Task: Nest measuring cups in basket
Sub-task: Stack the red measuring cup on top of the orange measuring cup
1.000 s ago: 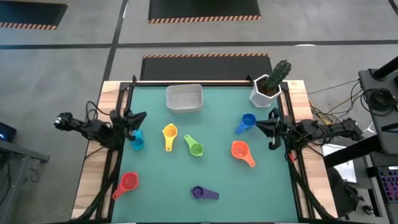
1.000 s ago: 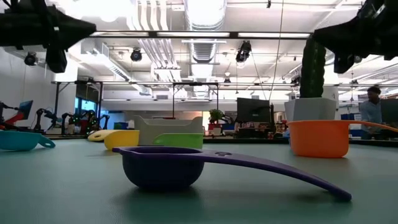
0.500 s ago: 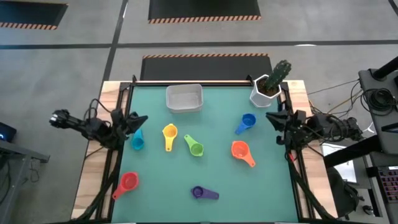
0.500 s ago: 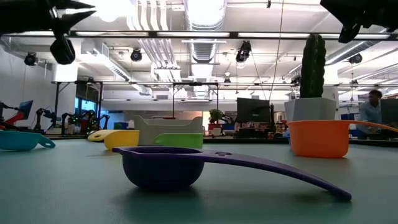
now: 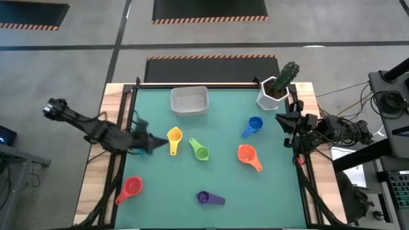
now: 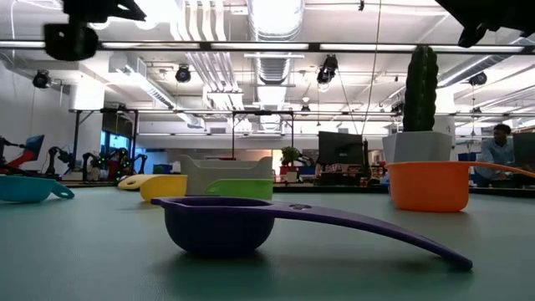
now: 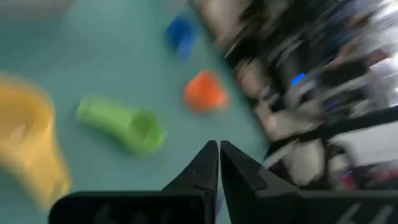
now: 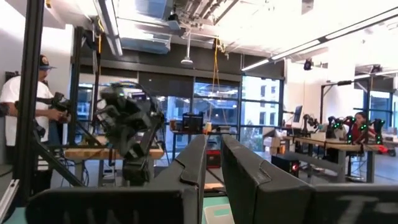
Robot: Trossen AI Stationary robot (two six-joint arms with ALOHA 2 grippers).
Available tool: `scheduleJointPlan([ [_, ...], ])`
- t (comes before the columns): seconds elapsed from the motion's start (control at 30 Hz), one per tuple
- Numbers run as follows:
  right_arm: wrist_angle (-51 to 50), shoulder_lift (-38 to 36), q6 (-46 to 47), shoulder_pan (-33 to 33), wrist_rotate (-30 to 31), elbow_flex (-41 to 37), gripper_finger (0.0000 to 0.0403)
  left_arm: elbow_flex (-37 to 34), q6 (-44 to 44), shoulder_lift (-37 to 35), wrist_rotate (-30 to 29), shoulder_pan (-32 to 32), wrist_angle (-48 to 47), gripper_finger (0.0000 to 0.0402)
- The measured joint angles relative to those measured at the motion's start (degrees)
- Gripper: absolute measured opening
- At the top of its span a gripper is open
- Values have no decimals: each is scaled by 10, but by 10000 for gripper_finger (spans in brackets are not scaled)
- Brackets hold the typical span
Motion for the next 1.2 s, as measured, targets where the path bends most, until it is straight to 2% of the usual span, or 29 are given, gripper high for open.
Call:
scheduleJointPlan([
  [0.13, 0, 0, 1, 0, 0, 0, 38, 94, -77, 113, 53, -24, -162, 0],
  [0.27, 0, 0, 1, 0, 0, -1, 38, 166, -117, 213, 68, -30, -310, 0],
  [0.4, 0, 0, 2, 0, 0, -1, 38, 207, -171, 286, 170, -29, -391, 0],
  [0.57, 0, 0, 2, 0, 0, -1, 38, 223, -206, 347, 268, -44, -401, 0],
  [0.77, -1, 0, 2, 0, 0, -1, 38, 222, -226, 386, 370, -52, -407, 0],
  [1.0, 0, 0, 0, 0, 0, -1, 38, 221, -259, 397, 393, -67, -409, 9],
  [1.2, 0, 0, 1, 0, 0, -1, 38, 221, -277, 400, 383, -99, -410, 73],
])
